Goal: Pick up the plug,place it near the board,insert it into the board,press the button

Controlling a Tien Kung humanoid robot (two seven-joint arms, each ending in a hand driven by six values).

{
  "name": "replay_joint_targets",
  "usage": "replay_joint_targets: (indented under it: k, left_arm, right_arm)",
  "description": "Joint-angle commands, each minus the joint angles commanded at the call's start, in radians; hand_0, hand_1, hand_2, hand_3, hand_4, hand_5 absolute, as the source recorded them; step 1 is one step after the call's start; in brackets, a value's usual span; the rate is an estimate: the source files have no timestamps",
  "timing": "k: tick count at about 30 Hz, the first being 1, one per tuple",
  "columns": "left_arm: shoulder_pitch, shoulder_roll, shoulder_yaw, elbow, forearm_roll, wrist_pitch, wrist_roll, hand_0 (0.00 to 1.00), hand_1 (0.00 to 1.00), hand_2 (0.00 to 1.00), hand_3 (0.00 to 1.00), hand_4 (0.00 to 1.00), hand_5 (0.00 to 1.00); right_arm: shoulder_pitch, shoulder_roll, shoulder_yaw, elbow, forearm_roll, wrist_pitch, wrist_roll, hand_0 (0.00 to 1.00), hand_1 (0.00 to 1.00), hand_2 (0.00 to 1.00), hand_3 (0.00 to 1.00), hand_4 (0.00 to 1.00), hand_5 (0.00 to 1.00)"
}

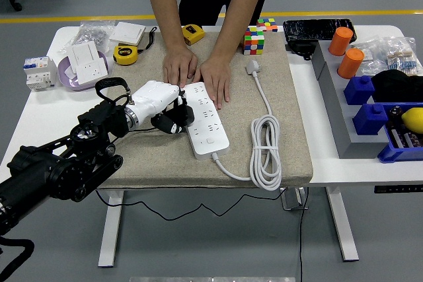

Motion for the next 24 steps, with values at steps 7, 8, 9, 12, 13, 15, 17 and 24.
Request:
replay_joint_targets:
  k: [7, 8, 9, 12, 13, 15, 17, 24]
  left_arm:
    - [0.001, -0.001, -0.001, -0.001, -0.017, -0.02, -0.003, 0.651, 0.722, 0.654, 0.623, 0.899, 0.249]
    - [0.002, -0.001, -0.002, -0.001, -0.018, -0.02, -0.004, 0.705, 0.766, 0.718, 0.744, 0.985, 0.34]
    - [0.002, -0.001, -0.003, -0.001, -0.02, -0.02, -0.005, 0.705, 0.766, 0.718, 0.744, 0.985, 0.34]
    - [0.002, -0.001, -0.004, -0.003, -0.023, -0.021, -0.006, 0.705, 0.766, 0.718, 0.744, 0.985, 0.34]
    - [0.002, -0.001, -0.005, -0.004, -0.024, -0.022, -0.006, 0.705, 0.766, 0.718, 0.744, 0.985, 0.34]
    - [0.002, -0.001, -0.007, -0.005, -0.026, -0.024, -0.007, 0.719, 0.774, 0.732, 0.768, 0.998, 0.389]
    - [0.002, -0.003, -0.012, -0.006, -0.027, -0.025, -0.007, 0.719, 0.774, 0.732, 0.768, 0.998, 0.389]
    - [0.006, -0.005, -0.039, -0.018, -0.054, -0.041, -0.012, 0.731, 0.788, 0.758, 0.792, 0.998, 0.48]
  right_arm:
    - [-0.003, 0.001, -0.002, 0.0, 0.0, 0.003, -0.002, 0.96, 0.903, 0.861, 0.883, 0.998, 0.981]
    - [-0.004, 0.001, -0.001, 0.0, -0.001, 0.003, -0.002, 0.964, 0.904, 0.861, 0.884, 0.998, 0.981]
    - [-0.004, 0.001, -0.001, 0.0, -0.001, 0.004, -0.003, 0.964, 0.904, 0.861, 0.884, 0.998, 0.981]
    - [-0.005, 0.001, -0.003, 0.0, -0.001, 0.007, -0.005, 0.964, 0.904, 0.861, 0.884, 0.998, 0.981]
    - [-0.005, 0.001, -0.003, 0.0, 0.0, 0.008, -0.005, 0.964, 0.904, 0.861, 0.884, 0.998, 0.981]
    - [-0.005, 0.001, -0.004, 0.0, 0.0, 0.008, -0.005, 0.968, 0.907, 0.861, 0.884, 0.998, 0.978]
    - [-0.005, 0.002, -0.002, 0.0, -0.001, 0.008, -0.005, 0.968, 0.907, 0.861, 0.884, 0.998, 0.978]
    - [-0.007, 0.002, -0.002, 0.0, -0.001, 0.009, -0.005, 0.969, 0.907, 0.861, 0.885, 0.998, 0.977]
